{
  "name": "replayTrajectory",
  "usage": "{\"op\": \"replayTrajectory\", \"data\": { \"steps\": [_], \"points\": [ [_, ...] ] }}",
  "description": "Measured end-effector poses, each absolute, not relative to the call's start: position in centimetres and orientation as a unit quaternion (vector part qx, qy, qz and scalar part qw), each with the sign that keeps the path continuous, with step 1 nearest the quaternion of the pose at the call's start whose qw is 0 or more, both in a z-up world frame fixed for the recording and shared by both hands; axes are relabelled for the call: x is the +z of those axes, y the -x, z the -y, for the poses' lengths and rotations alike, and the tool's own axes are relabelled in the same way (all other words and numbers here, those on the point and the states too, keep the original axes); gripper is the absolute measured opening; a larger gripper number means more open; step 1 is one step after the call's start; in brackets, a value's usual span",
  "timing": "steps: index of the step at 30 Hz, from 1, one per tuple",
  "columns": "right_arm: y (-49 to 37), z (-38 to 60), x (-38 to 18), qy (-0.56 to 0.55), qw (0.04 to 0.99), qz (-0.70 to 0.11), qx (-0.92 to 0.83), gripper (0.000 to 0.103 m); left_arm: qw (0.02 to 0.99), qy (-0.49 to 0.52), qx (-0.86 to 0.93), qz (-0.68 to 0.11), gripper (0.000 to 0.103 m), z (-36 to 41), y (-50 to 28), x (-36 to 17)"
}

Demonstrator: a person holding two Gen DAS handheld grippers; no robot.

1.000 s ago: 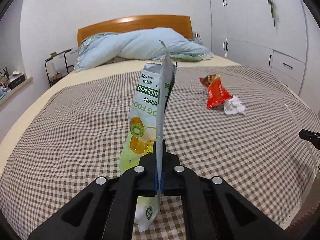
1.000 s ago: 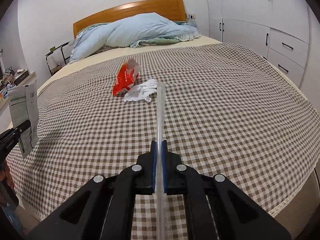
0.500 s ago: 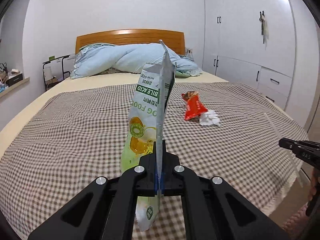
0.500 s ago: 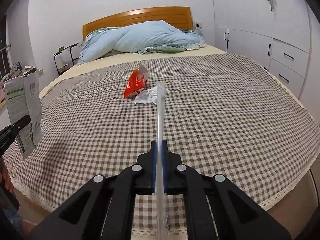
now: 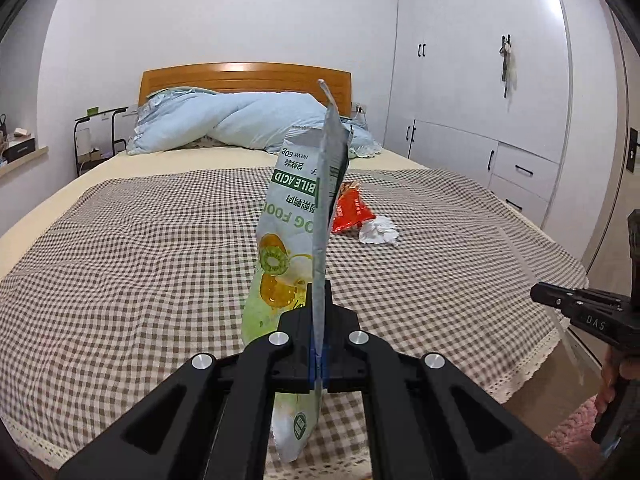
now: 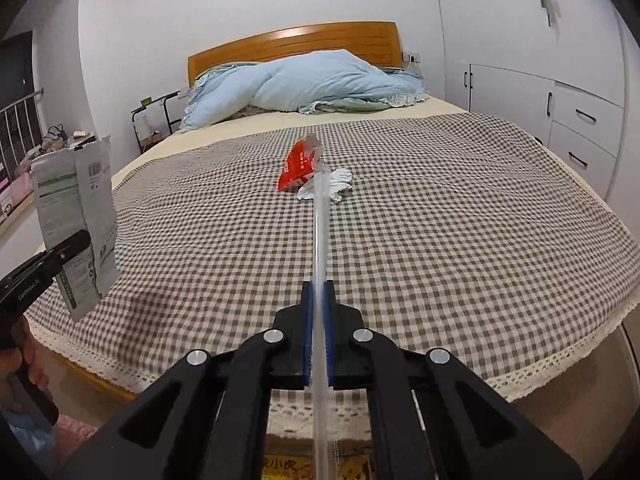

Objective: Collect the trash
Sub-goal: 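Carry the dog food pouch and clear strip down into the trash bag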

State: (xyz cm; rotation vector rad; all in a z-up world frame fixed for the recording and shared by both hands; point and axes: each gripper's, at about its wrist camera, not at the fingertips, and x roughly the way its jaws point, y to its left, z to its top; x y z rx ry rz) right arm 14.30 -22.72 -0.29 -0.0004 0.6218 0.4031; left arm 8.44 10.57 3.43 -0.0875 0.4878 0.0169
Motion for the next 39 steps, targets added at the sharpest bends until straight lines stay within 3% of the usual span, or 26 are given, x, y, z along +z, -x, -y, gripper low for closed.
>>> {"op": "replayTrajectory", "data": {
  "steps": [39],
  "points": [
    [-4.7,27.1,-3.9,0.014,0.917,-0.321,0.237,0.005,0.945,-0.003,-0.075,-0.318,0.000,-2.1,1.1,-0.1]
  ]
}}
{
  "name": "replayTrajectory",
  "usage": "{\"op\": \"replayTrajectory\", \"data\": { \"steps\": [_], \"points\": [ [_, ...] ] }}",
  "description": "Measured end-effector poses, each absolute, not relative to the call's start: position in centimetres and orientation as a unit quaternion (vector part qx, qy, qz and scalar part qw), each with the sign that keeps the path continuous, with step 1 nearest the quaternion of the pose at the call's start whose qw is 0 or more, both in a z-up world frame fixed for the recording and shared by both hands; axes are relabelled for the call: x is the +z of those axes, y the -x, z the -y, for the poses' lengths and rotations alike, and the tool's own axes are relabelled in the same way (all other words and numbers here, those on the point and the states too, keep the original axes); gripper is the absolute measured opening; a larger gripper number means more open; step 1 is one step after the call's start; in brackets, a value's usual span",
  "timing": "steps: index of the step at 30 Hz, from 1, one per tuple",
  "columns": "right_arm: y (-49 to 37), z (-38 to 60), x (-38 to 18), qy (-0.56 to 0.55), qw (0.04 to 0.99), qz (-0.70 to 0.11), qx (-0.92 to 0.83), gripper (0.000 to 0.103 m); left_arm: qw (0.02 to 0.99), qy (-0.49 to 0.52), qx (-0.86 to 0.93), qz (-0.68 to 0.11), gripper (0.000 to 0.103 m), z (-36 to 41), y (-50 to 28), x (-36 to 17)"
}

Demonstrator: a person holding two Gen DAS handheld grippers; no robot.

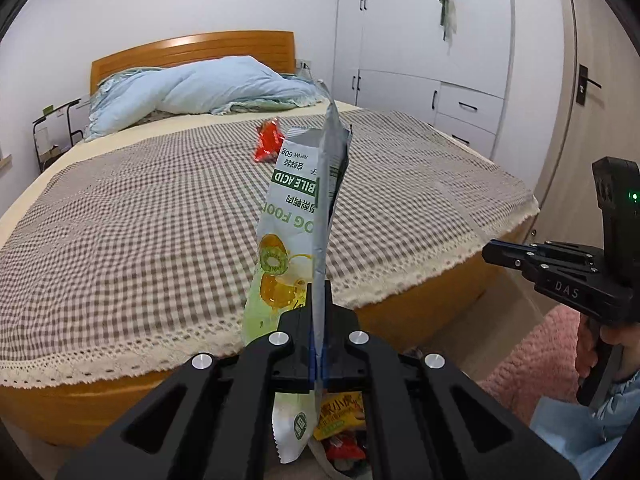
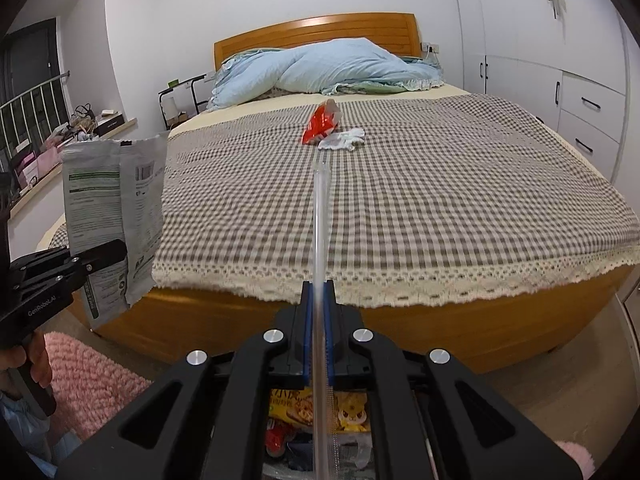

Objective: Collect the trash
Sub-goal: 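Carry the dog food pouch and clear strip down into the trash bag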

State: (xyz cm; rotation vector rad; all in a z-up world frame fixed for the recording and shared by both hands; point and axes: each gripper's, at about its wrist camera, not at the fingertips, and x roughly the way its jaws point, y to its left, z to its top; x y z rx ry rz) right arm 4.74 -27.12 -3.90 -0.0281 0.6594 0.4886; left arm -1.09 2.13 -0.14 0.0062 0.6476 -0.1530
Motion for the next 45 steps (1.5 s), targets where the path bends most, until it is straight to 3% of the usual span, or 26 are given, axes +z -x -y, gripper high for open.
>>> {"op": "replayTrajectory", "data": {
  "steps": [45],
  "points": [
    [-2.7,29.9,-16.9,0.030,0.846,-0.492,0.204,0.005,0.840,-0.064,-0.159,-0.514,0.000,4.7,2.5,-16.9]
  ]
}}
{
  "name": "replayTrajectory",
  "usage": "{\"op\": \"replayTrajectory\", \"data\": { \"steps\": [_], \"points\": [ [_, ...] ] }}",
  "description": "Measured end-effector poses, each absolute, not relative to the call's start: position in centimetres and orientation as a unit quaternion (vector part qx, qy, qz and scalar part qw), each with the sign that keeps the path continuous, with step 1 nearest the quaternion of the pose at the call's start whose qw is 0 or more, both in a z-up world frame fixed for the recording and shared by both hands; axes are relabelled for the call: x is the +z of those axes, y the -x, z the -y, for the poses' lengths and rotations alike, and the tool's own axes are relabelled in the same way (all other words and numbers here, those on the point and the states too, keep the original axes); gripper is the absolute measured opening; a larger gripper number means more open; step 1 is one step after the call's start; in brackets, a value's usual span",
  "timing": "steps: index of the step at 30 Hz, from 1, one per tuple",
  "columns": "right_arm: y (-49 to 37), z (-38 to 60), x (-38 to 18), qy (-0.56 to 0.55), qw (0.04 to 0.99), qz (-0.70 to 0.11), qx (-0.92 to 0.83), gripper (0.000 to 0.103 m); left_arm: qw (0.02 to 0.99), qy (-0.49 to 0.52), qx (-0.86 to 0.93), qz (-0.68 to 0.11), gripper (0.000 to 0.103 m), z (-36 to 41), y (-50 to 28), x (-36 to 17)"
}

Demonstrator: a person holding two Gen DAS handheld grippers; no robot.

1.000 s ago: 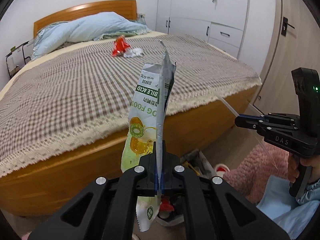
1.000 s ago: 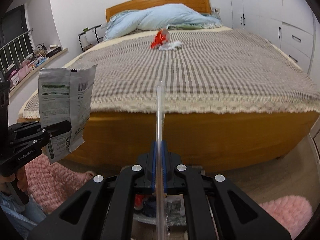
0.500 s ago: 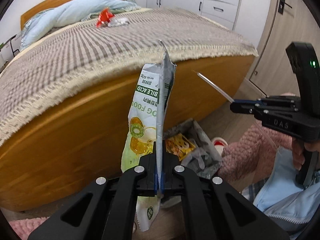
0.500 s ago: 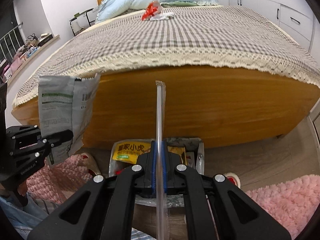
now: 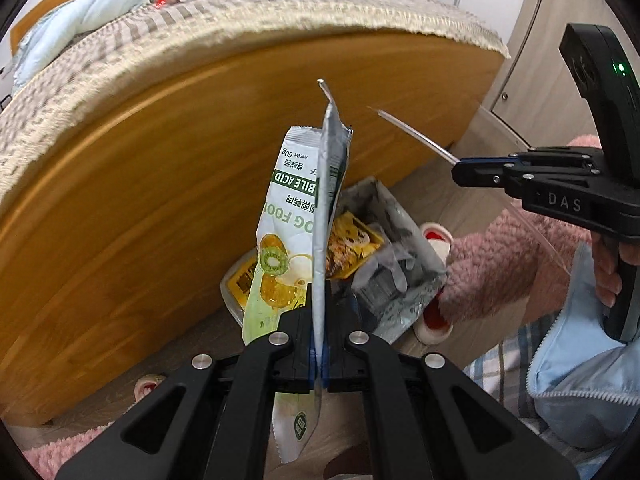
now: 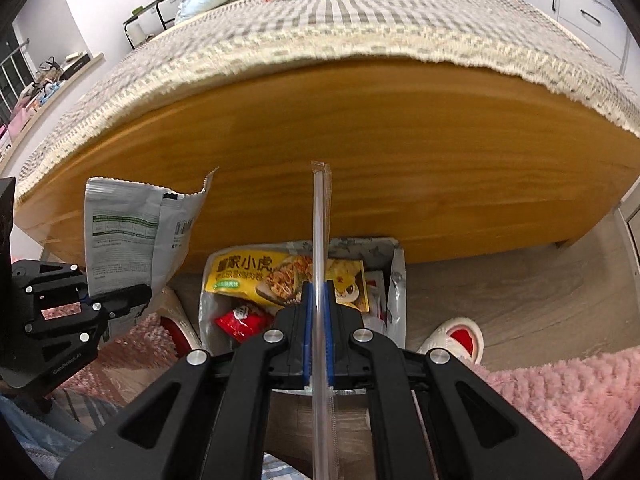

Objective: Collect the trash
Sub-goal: 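Carry the dog food pouch and clear strip down into the trash bag, then open the left tool to drop the pouch while the right tool releases the strip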

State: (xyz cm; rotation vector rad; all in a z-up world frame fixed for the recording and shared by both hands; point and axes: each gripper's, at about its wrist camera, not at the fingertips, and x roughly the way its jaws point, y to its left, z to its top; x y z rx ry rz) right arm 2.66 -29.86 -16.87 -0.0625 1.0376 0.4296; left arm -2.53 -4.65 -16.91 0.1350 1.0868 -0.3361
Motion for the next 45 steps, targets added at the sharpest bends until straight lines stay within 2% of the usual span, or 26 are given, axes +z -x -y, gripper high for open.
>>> {"op": "replayTrajectory", "data": {
  "steps": [15,27,35,45],
  "points": [
    [-4.6,29.0,-20.6,0.051,0.817,-0.541,0.194,0.005,0.797,-0.116,-0.173,-0.567,0.000,6.2,0.1,-22.9],
    [-5.8,28.1,-23.5,0.084,0.788,-0.581,0.185,0.005,0.748,-0.115,-0.208,-0.619,0.000,7.4,-2.2,-26.9],
    [-7.4,27.1,-27.7,0.110,0.762,-0.618,0.161,0.005,0.703,-0.132,-0.252,-0.651,0.000,9.4,-4.0,-31.4],
    [-9.4,27.2,-31.1,0.094,0.750,-0.640,0.136,0.005,0.677,-0.087,-0.285,-0.673,0.000,9.5,-6.4,-35.6]
  ]
}}
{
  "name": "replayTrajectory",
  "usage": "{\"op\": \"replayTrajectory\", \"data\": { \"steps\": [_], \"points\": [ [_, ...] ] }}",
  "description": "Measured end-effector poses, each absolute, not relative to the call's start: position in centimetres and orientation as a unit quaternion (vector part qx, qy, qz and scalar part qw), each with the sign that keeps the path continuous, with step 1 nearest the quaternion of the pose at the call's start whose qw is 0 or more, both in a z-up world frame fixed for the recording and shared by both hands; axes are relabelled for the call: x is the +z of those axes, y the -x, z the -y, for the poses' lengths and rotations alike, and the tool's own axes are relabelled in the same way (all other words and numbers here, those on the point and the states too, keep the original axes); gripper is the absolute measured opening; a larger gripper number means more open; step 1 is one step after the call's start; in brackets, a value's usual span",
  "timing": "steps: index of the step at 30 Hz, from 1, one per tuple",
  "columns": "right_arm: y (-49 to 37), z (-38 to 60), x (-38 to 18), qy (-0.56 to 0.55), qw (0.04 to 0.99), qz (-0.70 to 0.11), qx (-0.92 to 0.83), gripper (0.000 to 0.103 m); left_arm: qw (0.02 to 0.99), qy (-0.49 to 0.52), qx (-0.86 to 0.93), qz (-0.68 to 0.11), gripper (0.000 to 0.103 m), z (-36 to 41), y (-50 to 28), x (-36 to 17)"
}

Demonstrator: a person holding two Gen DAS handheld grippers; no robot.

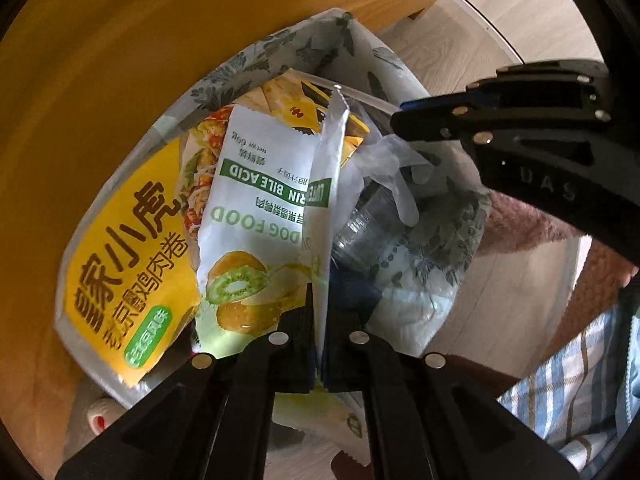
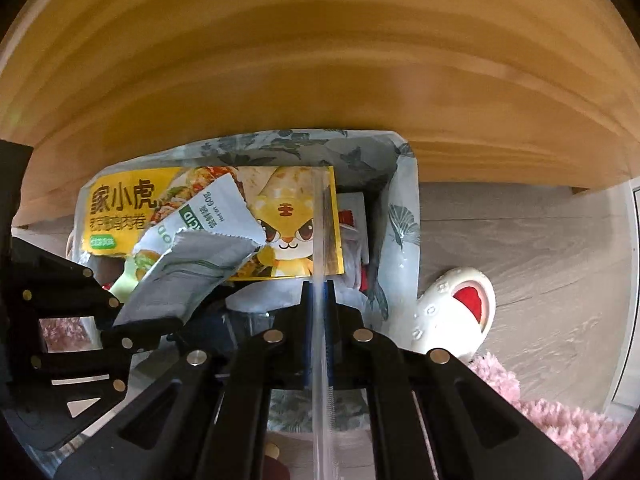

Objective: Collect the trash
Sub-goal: 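Open the left tool to drop the pouch while the right tool releases the strip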

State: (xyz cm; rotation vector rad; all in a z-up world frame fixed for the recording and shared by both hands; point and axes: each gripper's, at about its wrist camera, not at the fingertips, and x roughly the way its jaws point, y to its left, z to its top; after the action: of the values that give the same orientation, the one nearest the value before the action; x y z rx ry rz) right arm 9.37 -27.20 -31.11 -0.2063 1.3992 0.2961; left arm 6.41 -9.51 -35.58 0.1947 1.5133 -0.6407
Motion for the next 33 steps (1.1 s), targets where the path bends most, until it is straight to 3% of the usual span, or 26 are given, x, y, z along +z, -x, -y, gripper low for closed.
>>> {"op": "replayTrajectory", "data": {
  "steps": [16,28,29,30,31,33],
  "points": [
    [-11.0,27.4,-36.1,0.088,0.732,-0.667,0.107,0.005,0.661,-0.068,-0.261,-0.700,0.000,8.3,-8.0,-39.7],
    [-11.1,28.3,-35.7,0.057,0.718,-0.685,0.110,0.007,0.665,-0.086,-0.264,-0.694,0.003,10.2,-5.7,-38.8],
    [-11.1,28.3,-35.7,0.054,0.717,-0.686,0.111,0.014,0.667,-0.088,-0.264,-0.691,0.013,10.3,-5.5,-38.3],
    [-11.0,28.3,-35.4,0.053,0.717,-0.686,0.111,0.020,0.670,-0.089,-0.263,-0.689,0.017,10.4,-5.3,-37.8],
    [-10.9,28.3,-35.1,0.053,0.719,-0.684,0.110,0.035,0.671,-0.087,-0.266,-0.687,0.019,10.5,-5.2,-37.5],
    [-10.7,28.1,-34.2,0.051,0.725,-0.677,0.115,0.039,0.671,-0.085,-0.266,-0.687,0.021,10.7,-4.8,-37.0]
  ]
}}
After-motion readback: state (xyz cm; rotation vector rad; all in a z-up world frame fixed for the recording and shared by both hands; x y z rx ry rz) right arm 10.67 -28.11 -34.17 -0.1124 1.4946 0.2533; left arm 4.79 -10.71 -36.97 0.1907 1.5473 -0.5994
